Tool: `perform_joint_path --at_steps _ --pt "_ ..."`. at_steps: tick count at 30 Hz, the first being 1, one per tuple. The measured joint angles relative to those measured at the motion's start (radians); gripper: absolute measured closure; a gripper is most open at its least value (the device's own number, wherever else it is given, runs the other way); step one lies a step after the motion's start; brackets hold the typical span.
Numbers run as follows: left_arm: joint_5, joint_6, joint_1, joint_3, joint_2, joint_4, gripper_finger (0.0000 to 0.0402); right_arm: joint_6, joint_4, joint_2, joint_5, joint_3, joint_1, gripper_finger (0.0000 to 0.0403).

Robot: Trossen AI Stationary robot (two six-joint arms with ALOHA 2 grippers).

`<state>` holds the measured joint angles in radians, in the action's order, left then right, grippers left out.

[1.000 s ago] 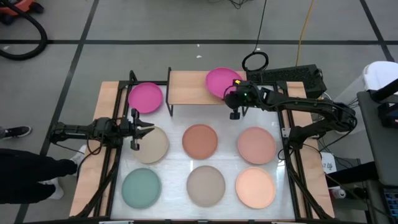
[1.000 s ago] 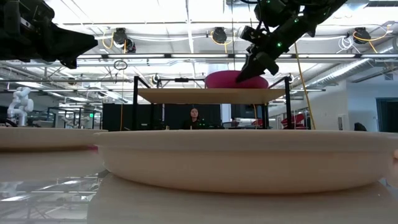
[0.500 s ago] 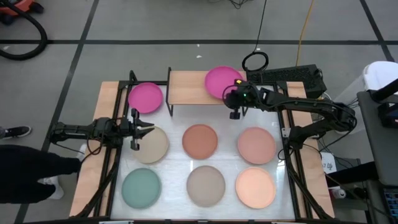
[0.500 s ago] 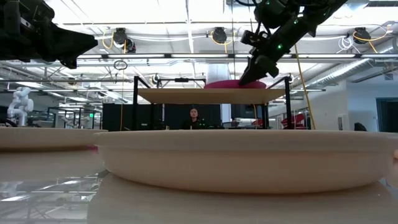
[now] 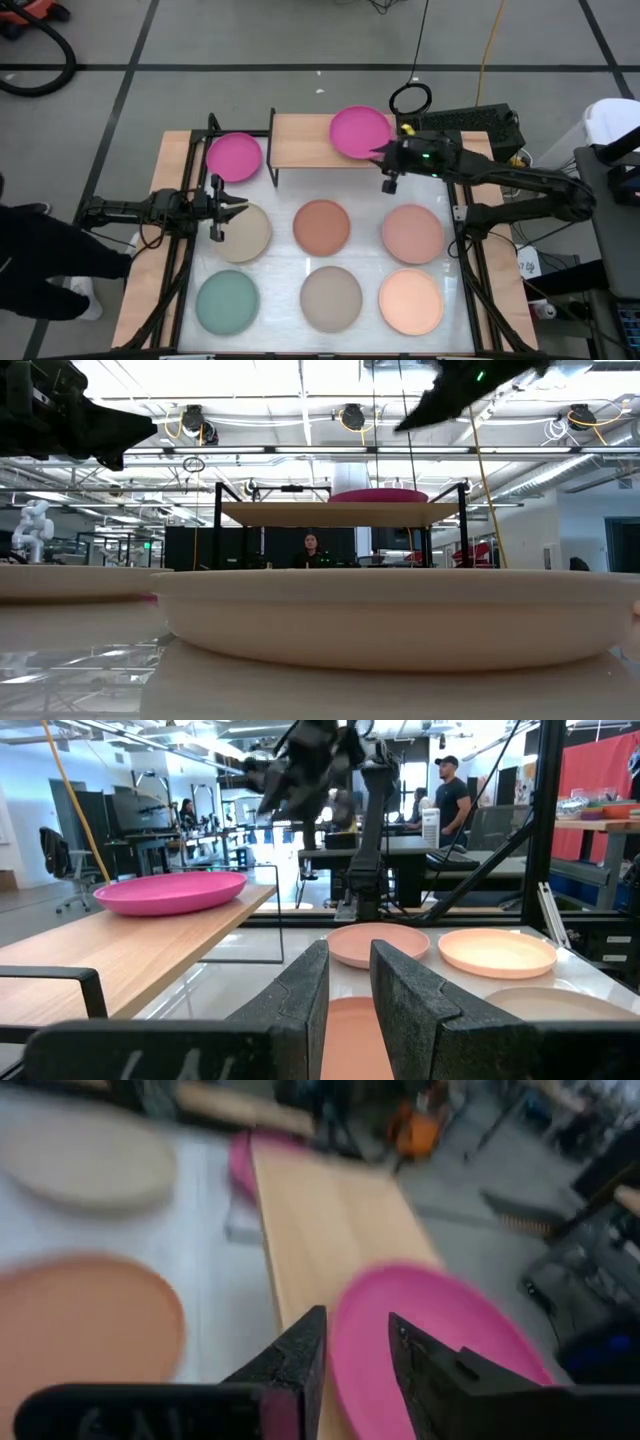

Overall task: Place and stack plates onto a shelf
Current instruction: Stack the pink plate on top of the pink plate on the shelf

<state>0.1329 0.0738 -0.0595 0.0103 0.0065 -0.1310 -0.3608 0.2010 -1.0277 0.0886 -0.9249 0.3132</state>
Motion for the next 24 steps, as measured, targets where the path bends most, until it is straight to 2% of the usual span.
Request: perform_joint_path --at_steps 5,9,13,24 --pt "0.0 0.0 0.0 0.0 0.0 0.0 0.032 0.104 -0.014 0.15 -0.154 0.0 -0.046 0.0317" --pt "0.0 0.0 0.0 0.0 0.0 0.0 0.032 0.159 -0.014 0.229 -0.226 0.0 -0.076 0.0319" --pt "0.0 0.0 0.0 0.0 0.0 0.0 0.032 0.21 -0.005 0.27 -0.241 0.005 -0.11 0.0319" --pt "0.0 0.0 0.0 0.0 0.0 0.0 0.032 0.272 -0.055 0.297 -0.275 0.142 -0.207 0.0319"
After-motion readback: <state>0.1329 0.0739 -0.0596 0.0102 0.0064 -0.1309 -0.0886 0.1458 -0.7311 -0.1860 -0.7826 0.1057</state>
